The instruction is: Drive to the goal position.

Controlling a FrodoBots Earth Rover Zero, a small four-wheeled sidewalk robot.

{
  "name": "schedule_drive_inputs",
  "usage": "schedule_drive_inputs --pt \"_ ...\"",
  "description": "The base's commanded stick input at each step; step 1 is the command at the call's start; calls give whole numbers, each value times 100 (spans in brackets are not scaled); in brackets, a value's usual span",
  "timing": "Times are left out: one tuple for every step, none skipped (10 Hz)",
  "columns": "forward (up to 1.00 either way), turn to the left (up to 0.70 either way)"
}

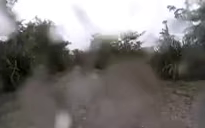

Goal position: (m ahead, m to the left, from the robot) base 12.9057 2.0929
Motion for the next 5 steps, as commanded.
schedule_drive_inputs --pt "85 0" --pt "85 0" --pt "85 0" --pt "85 8" --pt "85 34"
